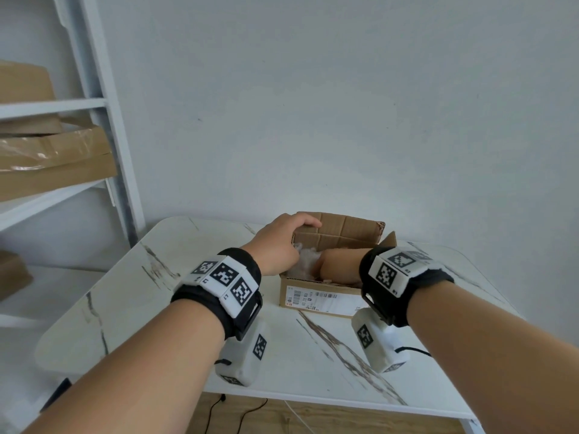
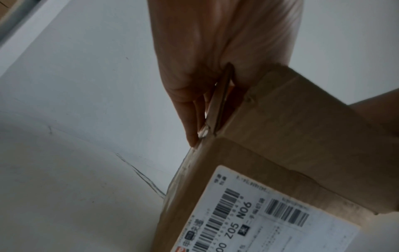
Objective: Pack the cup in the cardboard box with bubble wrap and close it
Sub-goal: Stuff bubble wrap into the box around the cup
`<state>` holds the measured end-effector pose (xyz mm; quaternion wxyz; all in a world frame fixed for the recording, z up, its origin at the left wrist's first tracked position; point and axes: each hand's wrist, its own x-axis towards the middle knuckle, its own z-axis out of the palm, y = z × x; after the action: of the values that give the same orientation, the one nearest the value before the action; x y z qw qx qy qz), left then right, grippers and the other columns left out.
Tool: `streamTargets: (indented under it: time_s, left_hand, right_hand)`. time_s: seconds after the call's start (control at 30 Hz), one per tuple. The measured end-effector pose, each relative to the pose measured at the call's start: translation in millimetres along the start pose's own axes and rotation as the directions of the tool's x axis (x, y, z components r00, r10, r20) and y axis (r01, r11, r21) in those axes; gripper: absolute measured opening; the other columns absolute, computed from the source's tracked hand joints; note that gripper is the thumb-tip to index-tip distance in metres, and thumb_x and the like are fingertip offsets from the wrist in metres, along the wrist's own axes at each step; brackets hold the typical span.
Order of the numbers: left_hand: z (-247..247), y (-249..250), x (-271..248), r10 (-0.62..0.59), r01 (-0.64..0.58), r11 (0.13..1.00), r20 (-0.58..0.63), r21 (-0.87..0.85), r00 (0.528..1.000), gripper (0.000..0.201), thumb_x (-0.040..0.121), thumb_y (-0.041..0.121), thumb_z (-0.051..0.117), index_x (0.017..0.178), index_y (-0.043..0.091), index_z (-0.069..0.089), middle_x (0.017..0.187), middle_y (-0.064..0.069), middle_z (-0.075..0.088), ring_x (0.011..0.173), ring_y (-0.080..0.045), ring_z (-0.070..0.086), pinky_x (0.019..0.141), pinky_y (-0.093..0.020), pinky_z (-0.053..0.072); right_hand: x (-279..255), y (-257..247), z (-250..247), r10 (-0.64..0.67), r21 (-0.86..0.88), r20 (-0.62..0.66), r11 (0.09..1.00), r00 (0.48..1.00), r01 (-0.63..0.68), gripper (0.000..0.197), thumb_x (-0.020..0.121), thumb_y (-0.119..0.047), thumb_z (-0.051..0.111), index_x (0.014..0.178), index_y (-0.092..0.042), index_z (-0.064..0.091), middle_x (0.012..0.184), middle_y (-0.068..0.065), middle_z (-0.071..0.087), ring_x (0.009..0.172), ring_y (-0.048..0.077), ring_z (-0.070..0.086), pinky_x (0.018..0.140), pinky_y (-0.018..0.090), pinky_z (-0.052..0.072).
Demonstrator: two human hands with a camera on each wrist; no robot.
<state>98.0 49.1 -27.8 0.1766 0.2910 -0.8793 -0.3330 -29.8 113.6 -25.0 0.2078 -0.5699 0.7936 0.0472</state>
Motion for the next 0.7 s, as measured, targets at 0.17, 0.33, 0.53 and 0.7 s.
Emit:
streamTargets:
  time_s: [0.17,0.33,0.53,0.7]
  left_hand:
    - [1,-4,5,-0.01,0.01,1.0,-0.014,-0.016,1.0,0.07,0.08,-0.012,0.046,0.131,0.036,0.048,0.135,0.001,0.045,0.114,-0.02,0.052,0.09,-0.034,0.052]
    - [1,0,3,-0.012,0.012,1.0,-0.019,-0.027,1.0,0.068,0.081,-0.013,0.045,0.13,0.035,0.049,0.135,0.0,0.045,0.109,-0.02,0.053,0.084,-0.031,0.052]
    - [2,0,0,-0.012,0.011,1.0,-0.038,-0.014,0.999,0.069,0.081,-0.013,0.044,0.132,0.034,0.048,0.138,0.0,0.042,0.085,-0.016,0.055,0.068,-0.024,0.045]
    - [9,2,1,-0.041,0.042,0.999,-0.125,0.009,0.991,0.066,0.084,-0.01,0.047,0.135,0.032,0.046,0.139,0.0,0.043,0.115,-0.018,0.049,0.088,-0.024,0.045]
  right_hand:
    - [-17,5,-20,0.003,0.313,-0.146,0.949,0.989,0.043,0.031,0.089,-0.001,0.045,0.097,-0.001,0.075,0.093,0.012,0.074,0.083,0.023,0.069,0.078,0.03,0.058]
    - [-11,3,-15,-0.01,0.264,-0.082,0.964,0.997,0.032,0.023,0.09,-0.007,0.05,0.097,-0.004,0.072,0.099,0.008,0.071,0.094,0.021,0.067,0.088,0.029,0.053]
    - [-1,6,-2,-0.035,0.102,-0.086,0.994,0.996,0.044,0.02,0.091,-0.014,0.051,0.1,-0.014,0.069,0.091,0.001,0.06,0.087,0.018,0.055,0.067,0.019,0.044]
    - [-21,30,-31,0.085,0.395,-0.467,0.91,0.88,0.122,0.028,0.077,-0.004,0.049,0.068,-0.015,0.073,0.068,0.005,0.075,0.055,0.015,0.069,0.061,0.027,0.059]
